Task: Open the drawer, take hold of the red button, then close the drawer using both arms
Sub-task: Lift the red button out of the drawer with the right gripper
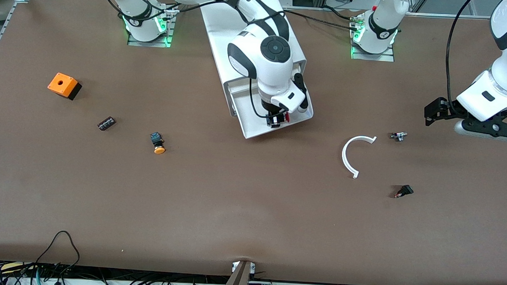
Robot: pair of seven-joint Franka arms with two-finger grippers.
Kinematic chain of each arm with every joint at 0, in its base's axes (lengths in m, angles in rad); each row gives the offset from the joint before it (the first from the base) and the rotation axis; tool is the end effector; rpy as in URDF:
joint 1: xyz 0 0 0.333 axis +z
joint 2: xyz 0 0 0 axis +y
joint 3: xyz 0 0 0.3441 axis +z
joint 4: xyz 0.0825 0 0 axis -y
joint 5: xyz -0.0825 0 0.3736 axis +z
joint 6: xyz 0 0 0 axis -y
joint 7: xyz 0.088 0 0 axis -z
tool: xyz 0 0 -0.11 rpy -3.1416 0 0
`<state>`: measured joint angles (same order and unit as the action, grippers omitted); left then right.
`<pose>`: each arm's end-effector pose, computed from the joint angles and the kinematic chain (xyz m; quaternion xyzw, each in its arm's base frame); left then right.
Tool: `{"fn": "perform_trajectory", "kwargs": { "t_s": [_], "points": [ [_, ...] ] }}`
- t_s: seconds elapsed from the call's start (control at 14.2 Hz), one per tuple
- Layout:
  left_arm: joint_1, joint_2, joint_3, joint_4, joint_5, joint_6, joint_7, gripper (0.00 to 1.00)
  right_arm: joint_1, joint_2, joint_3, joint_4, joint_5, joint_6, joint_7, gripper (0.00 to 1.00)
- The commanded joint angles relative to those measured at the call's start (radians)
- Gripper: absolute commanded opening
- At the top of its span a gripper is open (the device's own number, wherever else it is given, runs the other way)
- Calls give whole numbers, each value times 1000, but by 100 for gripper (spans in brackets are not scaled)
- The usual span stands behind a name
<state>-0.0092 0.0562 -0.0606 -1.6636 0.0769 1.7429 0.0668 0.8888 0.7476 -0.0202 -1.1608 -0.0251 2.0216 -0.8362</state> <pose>0.5731 -0.0319 0.5904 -0.9965 0.0743 -0.0117 0.0362 0.4975 0.5932 0.3841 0.6510 0.7567 0.0569 0.0174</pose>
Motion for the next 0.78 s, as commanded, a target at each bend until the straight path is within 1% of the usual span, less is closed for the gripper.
{"fn": "perform_trajectory", "kwargs": {
  "t_s": [0.0, 0.07, 0.28, 0.42, 0.49, 0.56, 0.63, 0.71],
  "points": [
    [0, 7, -2, 18, -3, -13, 7, 100, 10, -42, -15, 21, -13, -23, 14, 14],
    [0, 7, -1, 16, -3, -14, 7, 100, 9, -59, -17, 21, -15, -23, 16, 12],
    [0, 10, -1, 18, -3, -14, -8, 100, 4, -140, -41, 20, -10, -38, 17, 11],
    [-2, 10, -2, 18, -3, -14, -73, 100, -1, -201, -78, 20, -9, -75, 49, 11],
    [-6, 10, -11, 18, -3, -16, -105, 100, -13, -221, -83, 18, -6, -77, 74, 11],
    [-6, 10, -24, 16, -3, -20, -145, 100, -19, -243, -86, 10, -7, -80, 121, 11],
    [-6, 11, -31, 16, -3, -37, -192, 100, -19, -257, -96, -2, -12, -86, 213, 11],
    [-8, 19, -44, 12, -3, -48, -250, 100, -19, -258, -118, -6, -13, -86, 285, 11]
  ]
}}
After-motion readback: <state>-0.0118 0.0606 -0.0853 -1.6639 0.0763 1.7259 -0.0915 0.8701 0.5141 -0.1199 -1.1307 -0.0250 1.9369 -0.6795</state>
